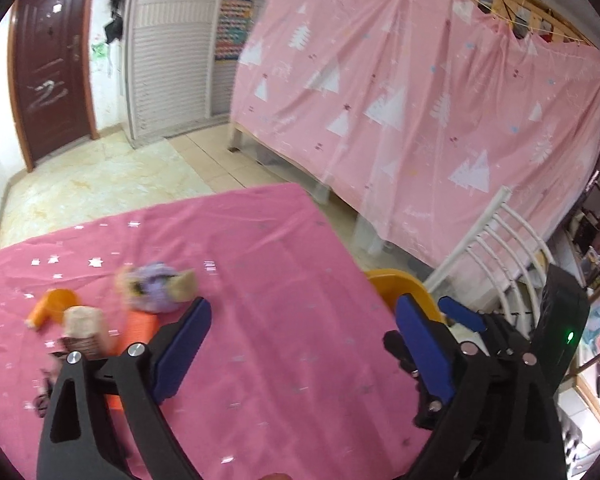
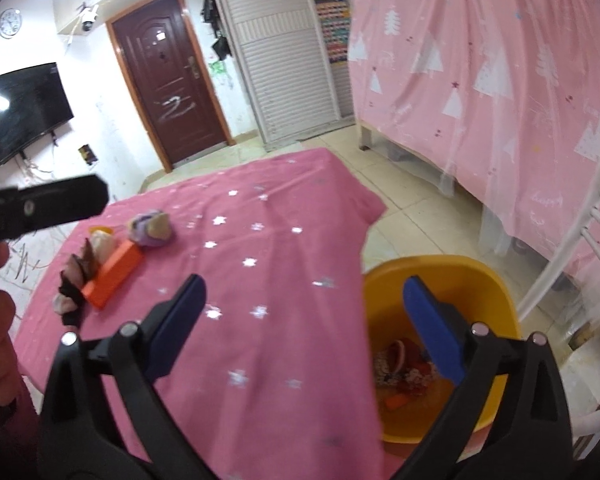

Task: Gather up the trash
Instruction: 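Move both open tools back toward the table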

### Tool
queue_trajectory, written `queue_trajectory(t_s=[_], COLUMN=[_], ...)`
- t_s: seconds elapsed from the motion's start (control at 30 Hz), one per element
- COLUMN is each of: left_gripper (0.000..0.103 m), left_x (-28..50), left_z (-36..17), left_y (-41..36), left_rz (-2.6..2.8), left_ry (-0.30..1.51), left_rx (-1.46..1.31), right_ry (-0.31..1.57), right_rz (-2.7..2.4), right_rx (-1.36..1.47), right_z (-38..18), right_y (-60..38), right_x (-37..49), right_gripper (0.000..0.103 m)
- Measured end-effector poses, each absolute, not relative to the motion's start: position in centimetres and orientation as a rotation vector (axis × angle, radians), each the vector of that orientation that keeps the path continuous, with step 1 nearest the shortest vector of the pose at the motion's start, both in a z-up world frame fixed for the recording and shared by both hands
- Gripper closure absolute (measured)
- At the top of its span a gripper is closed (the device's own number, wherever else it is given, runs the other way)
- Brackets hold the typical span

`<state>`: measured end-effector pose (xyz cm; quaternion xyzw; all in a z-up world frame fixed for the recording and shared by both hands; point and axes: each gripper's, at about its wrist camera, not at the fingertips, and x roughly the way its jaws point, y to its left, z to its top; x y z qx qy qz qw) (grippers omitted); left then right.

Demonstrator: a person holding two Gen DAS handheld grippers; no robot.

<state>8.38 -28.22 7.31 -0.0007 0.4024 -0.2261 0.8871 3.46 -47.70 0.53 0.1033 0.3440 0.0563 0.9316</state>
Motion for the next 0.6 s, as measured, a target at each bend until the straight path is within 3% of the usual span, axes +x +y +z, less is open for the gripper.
queue_trajectory(t_s=[0.6], left_gripper=[0.014], left_x=[11.6], left_z=[7.1], left_y=[-15.5], left_rz=[-0.258], left_ry=[0.826], left_rx=[-0.028], right_ry=[0.738], right_rz=[0.222], right_rx=[0.088], right_z=[2.1], right_y=[-38.9], right_x=[7.9], right_gripper=[0.008])
